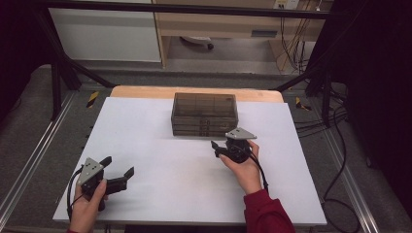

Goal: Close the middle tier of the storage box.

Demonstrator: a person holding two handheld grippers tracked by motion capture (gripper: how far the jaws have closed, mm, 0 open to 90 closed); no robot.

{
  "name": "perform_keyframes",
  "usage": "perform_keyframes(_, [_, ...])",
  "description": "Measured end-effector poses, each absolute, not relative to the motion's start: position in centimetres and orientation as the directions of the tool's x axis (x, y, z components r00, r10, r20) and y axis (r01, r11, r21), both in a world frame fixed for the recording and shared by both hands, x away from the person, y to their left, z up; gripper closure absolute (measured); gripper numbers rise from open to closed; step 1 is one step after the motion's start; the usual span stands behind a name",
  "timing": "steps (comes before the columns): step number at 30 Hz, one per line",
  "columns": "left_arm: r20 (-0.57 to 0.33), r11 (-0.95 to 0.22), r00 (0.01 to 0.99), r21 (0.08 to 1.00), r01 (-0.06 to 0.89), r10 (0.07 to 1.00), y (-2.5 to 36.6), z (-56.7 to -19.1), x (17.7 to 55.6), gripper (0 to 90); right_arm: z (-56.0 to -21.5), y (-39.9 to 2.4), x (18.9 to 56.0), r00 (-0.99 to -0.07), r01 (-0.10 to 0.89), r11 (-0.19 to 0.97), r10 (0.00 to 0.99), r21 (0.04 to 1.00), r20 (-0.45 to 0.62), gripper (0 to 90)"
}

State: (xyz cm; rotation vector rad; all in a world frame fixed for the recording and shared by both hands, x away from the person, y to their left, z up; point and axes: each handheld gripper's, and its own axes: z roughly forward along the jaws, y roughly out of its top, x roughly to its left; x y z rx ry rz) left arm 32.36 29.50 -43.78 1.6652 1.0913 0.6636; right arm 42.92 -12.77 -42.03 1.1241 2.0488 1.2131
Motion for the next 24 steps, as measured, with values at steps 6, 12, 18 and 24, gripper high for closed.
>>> perform_keyframes(6, [-0.073,-0.095,0.440,0.933,0.348,0.895,29.6,-43.8,32.4,5.0,-40.8,-13.1,42.9,-0.496,0.386,0.234,0.868,0.892,-0.013,7.4])
perform_keyframes(12, [-0.072,-0.097,0.443,0.933,0.347,0.893,29.5,-43.8,32.4,5.0,-40.0,-13.8,42.7,-0.486,0.380,0.186,0.874,0.906,0.025,6.3])
perform_keyframes(18, [-0.069,-0.094,0.434,0.935,0.342,0.898,29.7,-43.7,32.3,5.0,-39.0,-15.5,42.4,-0.496,0.384,0.152,0.866,0.911,0.065,6.4])
perform_keyframes(24, [-0.071,-0.094,0.438,0.934,0.345,0.896,29.6,-43.7,32.3,5.0,-37.9,-17.8,41.9,-0.484,0.378,0.126,0.871,0.917,0.080,6.7])
